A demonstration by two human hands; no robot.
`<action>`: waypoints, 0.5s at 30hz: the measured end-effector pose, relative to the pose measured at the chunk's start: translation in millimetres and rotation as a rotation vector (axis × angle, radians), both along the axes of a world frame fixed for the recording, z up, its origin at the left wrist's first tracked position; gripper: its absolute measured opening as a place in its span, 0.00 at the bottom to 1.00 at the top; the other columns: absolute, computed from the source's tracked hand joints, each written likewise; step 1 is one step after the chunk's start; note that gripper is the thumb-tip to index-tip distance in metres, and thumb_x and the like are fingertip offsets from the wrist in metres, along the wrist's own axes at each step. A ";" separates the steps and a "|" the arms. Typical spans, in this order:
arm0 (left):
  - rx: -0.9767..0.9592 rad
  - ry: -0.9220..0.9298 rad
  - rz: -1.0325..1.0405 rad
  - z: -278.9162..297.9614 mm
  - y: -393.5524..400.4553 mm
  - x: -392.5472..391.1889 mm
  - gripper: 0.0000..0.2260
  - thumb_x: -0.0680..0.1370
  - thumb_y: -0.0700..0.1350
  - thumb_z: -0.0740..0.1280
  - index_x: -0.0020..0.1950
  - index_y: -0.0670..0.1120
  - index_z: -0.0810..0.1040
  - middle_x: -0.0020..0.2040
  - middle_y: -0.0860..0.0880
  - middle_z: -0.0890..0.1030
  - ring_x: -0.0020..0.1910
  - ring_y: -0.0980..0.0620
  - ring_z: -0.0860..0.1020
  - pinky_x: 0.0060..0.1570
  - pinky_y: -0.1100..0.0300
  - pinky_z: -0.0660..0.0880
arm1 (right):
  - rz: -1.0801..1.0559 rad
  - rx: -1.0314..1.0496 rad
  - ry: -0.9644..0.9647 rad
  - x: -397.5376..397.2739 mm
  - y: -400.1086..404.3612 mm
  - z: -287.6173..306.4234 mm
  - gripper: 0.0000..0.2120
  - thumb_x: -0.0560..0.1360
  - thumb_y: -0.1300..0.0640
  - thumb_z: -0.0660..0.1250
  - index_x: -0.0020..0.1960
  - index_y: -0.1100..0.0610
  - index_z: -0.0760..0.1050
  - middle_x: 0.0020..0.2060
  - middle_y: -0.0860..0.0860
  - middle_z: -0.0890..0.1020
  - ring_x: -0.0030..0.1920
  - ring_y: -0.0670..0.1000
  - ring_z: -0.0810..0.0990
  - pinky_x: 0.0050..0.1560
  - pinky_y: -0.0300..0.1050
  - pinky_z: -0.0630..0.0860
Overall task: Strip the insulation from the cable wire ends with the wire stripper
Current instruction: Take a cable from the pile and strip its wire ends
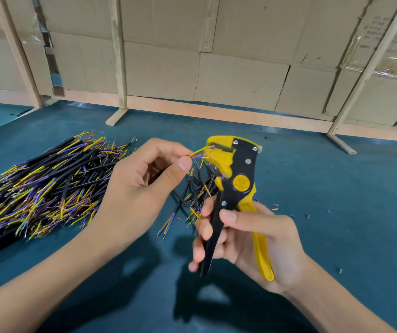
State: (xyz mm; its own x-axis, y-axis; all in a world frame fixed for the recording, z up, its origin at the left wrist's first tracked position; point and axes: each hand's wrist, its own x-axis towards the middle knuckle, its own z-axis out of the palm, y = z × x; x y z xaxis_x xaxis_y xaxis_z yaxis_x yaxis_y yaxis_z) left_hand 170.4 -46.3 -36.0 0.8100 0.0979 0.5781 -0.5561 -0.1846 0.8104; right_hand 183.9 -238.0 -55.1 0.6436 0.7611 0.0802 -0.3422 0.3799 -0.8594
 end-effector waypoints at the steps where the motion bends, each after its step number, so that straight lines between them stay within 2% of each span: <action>1: 0.027 -0.010 0.022 0.4 2.2 0.3 0.04 0.78 0.44 0.68 0.51 0.47 0.81 0.41 0.56 0.80 0.41 0.59 0.76 0.46 0.68 0.72 | 0.033 -0.010 0.000 -1.0 0.2 -0.3 0.16 0.72 0.58 0.74 0.55 0.64 0.75 0.41 0.61 0.78 0.41 0.63 0.81 0.49 0.65 0.79; 7: 0.034 -0.011 0.050 3.8 9.1 3.1 0.03 0.78 0.46 0.69 0.48 0.47 0.80 0.38 0.53 0.78 0.39 0.59 0.74 0.44 0.69 0.70 | 0.109 -0.061 -0.021 -1.3 0.0 -2.8 0.14 0.74 0.60 0.70 0.57 0.64 0.73 0.42 0.61 0.78 0.42 0.62 0.80 0.51 0.68 0.77; 12: -0.030 0.070 -0.050 4.4 13.4 4.7 0.04 0.76 0.44 0.69 0.43 0.47 0.81 0.32 0.52 0.73 0.32 0.59 0.69 0.34 0.71 0.66 | 0.088 -0.105 -0.061 0.8 -1.4 -6.4 0.12 0.75 0.62 0.65 0.56 0.64 0.73 0.42 0.61 0.77 0.42 0.64 0.80 0.52 0.72 0.73; 15: -0.126 0.154 -0.141 4.9 16.2 6.7 0.03 0.74 0.44 0.71 0.40 0.47 0.82 0.30 0.51 0.71 0.27 0.55 0.62 0.29 0.66 0.60 | 0.091 -0.097 -0.066 1.3 -1.7 -7.6 0.12 0.75 0.62 0.66 0.57 0.64 0.73 0.42 0.61 0.77 0.42 0.64 0.80 0.52 0.72 0.73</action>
State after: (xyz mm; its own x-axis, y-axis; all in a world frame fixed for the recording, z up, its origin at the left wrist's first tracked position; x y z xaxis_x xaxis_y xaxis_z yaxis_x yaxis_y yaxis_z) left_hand 177.1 -30.1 -31.1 0.8986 0.0410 0.4368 -0.4370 -0.0054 0.8994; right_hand 185.2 -239.8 -62.7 0.5673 0.8224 0.0431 -0.3130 0.2637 -0.9124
